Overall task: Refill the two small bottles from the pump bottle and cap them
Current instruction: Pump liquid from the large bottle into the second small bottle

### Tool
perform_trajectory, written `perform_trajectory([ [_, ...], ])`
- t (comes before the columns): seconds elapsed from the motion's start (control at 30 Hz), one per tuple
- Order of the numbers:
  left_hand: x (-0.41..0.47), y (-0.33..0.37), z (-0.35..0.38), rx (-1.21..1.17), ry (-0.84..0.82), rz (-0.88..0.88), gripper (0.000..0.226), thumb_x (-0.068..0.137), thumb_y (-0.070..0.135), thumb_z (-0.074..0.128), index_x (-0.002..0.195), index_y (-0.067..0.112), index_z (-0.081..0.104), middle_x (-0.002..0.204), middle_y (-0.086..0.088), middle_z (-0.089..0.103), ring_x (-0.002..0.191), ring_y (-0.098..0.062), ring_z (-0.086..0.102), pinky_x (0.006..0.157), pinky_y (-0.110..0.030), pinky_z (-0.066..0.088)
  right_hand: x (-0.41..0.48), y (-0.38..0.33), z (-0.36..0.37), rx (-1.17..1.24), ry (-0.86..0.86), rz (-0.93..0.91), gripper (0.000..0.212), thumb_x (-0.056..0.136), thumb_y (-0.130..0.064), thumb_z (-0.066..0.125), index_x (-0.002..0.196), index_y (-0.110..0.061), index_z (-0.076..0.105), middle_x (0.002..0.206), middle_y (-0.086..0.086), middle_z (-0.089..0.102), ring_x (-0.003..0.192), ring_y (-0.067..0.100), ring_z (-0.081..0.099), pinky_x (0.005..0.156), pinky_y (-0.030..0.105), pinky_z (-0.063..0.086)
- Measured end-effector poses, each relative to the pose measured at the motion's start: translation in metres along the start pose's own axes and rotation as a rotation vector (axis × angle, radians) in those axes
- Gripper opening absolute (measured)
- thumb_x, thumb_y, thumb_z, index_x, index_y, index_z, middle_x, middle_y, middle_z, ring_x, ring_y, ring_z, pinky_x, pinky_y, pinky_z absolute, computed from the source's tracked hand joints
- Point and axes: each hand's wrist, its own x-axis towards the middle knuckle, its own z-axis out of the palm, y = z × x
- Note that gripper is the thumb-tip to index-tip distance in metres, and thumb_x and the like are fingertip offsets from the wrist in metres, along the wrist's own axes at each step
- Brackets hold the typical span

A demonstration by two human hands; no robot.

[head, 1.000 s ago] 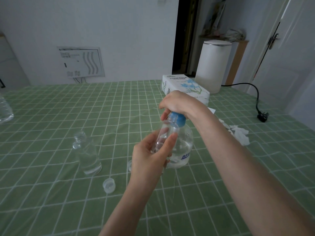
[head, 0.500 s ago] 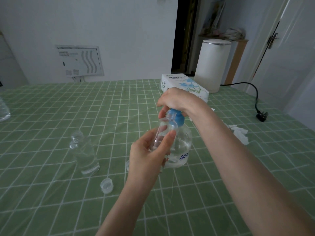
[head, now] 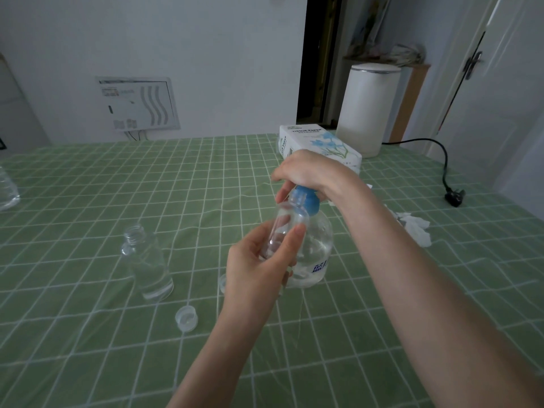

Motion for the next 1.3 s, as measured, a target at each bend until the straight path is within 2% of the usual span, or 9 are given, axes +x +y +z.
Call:
perform_trajectory([
  [0.13, 0.001, 0.002, 0.001, -0.020, -0.005, 0.003, 0.019, 0.060, 0.050, 0.064, 0.075, 0.041, 0.072, 0.051, 0.009, 0.062, 0.041, 0.000, 0.050, 0.038, -0.010, 0.037, -0.005, -0.005, -0.007, -0.022, 0.020, 0.007, 0.035, 0.094, -0.029, 0.053, 0.124, -0.011, 0.057, 0.109, 0.007, 0.073, 0.102, 0.022, 0.066, 0.060, 0.026, 0.040],
  [0.23, 0.001, 0.002, 0.001, -0.020, 0.001, 0.006, 0.017, 0.060, 0.050, 0.064, 0.073, 0.042, 0.072, 0.051, 0.009, 0.062, 0.041, 0.000, 0.050, 0.037, -0.011, 0.037, -0.005, -0.006, -0.006, -0.034, 0.009, 0.006, 0.034, 0.094, -0.027, 0.053, 0.122, -0.009, 0.058, 0.111, 0.008, 0.073, 0.092, 0.022, 0.064, 0.060, 0.026, 0.041],
  [0.37, 0.001, 0.002, 0.000, -0.009, -0.007, 0.014, 0.021, 0.060, 0.052, 0.064, 0.076, 0.041, 0.072, 0.050, 0.008, 0.060, 0.040, -0.001, 0.048, 0.038, -0.012, 0.037, -0.004, -0.004, -0.002, -0.021, 0.004, 0.001, 0.036, 0.093, -0.020, 0.053, 0.125, -0.005, 0.060, 0.116, 0.014, 0.072, 0.080, 0.021, 0.056, 0.069, 0.029, 0.043],
  [0.47, 0.000, 0.002, -0.001, -0.010, -0.006, 0.004, 0.022, 0.059, 0.053, 0.064, 0.076, 0.041, 0.072, 0.049, 0.008, 0.059, 0.040, -0.002, 0.047, 0.037, -0.013, 0.036, -0.002, -0.002, 0.000, 0.002, 0.005, 0.003, 0.035, 0.093, -0.018, 0.053, 0.125, -0.003, 0.060, 0.116, 0.016, 0.071, 0.090, 0.026, 0.064, 0.086, 0.037, 0.052],
  [0.57, -0.001, 0.000, -0.001, 0.008, -0.015, 0.007, 0.020, 0.061, 0.051, 0.064, 0.075, 0.040, 0.072, 0.048, 0.008, 0.059, 0.039, -0.003, 0.046, 0.036, -0.014, 0.035, -0.002, 0.000, 0.003, 0.002, -0.014, 0.016, 0.034, 0.094, -0.017, 0.052, 0.124, -0.003, 0.059, 0.116, 0.016, 0.070, 0.100, 0.028, 0.066, 0.096, 0.043, 0.050],
  [0.73, -0.002, 0.000, -0.002, 0.013, -0.007, 0.010, 0.015, 0.061, 0.050, 0.064, 0.073, 0.047, 0.071, 0.048, 0.010, 0.062, 0.040, -0.001, 0.049, 0.037, -0.014, 0.039, -0.002, 0.001, 0.006, 0.016, -0.014, 0.017, 0.033, 0.095, -0.016, 0.052, 0.124, -0.003, 0.059, 0.115, 0.016, 0.070, 0.097, 0.030, 0.066, 0.095, 0.042, 0.051],
  [0.93, -0.001, 0.000, -0.001, 0.001, -0.009, 0.010, 0.021, 0.059, 0.052, 0.064, 0.075, 0.040, 0.072, 0.051, 0.010, 0.064, 0.040, 0.000, 0.051, 0.037, -0.012, 0.037, -0.002, 0.000, 0.002, 0.012, 0.001, 0.012, 0.035, 0.094, -0.018, 0.051, 0.125, -0.003, 0.057, 0.116, 0.016, 0.070, 0.089, 0.026, 0.062, 0.089, 0.040, 0.052],
  [1.1, 0.001, 0.001, -0.001, -0.003, -0.011, 0.014, 0.020, 0.059, 0.053, 0.064, 0.075, 0.044, 0.072, 0.051, 0.010, 0.063, 0.040, -0.001, 0.050, 0.038, -0.012, 0.037, -0.005, -0.004, -0.005, 0.002, 0.026, -0.001, 0.033, 0.094, -0.023, 0.051, 0.122, -0.008, 0.058, 0.111, 0.012, 0.073, 0.091, 0.025, 0.065, 0.066, 0.028, 0.043],
  [1.3, 0.002, 0.000, -0.001, -0.006, -0.012, 0.014, 0.023, 0.057, 0.054, 0.064, 0.076, 0.043, 0.072, 0.051, 0.009, 0.063, 0.041, 0.000, 0.050, 0.038, -0.012, 0.036, -0.003, -0.004, -0.001, 0.029, 0.001, 0.007, 0.031, 0.093, -0.015, 0.052, 0.121, -0.004, 0.059, 0.116, 0.015, 0.072, 0.078, 0.023, 0.058, 0.070, 0.030, 0.046],
])
